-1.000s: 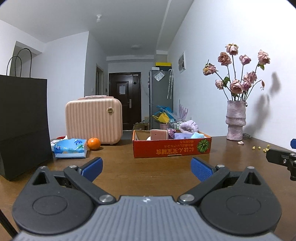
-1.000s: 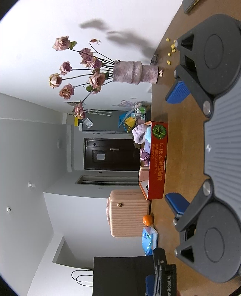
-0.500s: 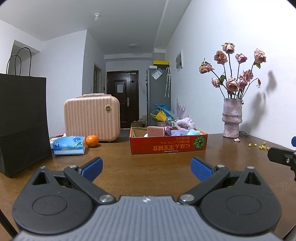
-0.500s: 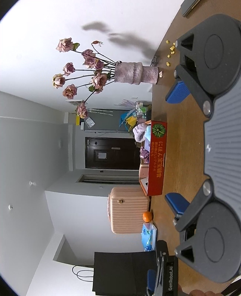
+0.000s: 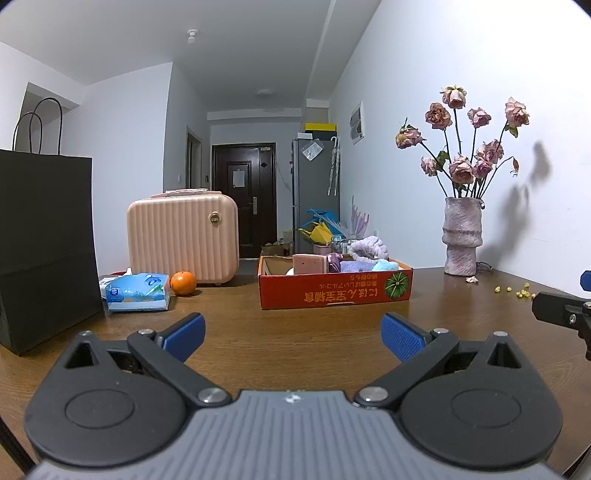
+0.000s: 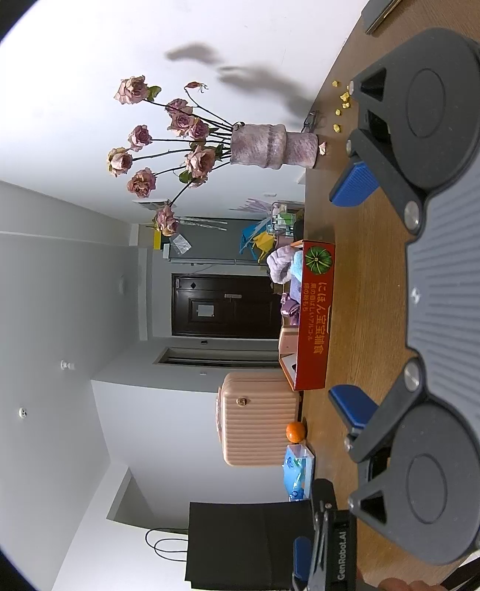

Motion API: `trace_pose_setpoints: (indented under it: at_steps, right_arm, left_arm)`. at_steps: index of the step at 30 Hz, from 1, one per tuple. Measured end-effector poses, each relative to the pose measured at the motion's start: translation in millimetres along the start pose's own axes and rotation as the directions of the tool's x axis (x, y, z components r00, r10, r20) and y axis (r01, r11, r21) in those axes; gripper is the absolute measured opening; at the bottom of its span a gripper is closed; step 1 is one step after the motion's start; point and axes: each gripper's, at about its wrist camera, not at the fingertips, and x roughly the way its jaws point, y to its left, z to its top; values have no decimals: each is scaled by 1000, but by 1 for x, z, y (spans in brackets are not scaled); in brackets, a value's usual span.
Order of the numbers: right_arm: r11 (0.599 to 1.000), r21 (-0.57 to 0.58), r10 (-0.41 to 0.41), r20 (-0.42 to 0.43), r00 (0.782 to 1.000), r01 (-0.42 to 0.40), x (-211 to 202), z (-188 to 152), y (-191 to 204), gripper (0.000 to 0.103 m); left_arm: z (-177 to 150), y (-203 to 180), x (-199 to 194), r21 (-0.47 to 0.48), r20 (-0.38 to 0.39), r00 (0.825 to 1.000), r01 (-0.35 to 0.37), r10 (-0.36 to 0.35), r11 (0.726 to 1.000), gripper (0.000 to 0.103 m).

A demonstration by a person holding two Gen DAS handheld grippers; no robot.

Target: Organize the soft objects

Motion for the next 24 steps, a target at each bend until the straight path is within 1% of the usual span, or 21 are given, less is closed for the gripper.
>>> trace_pose_setpoints:
  at_steps: [24]
  right_arm:
    - [1000,-2,0,1,1000,0,0,1,0,103]
  left_arm:
    - [-2,0,-1,5,2,1000,-4,4,1000,103]
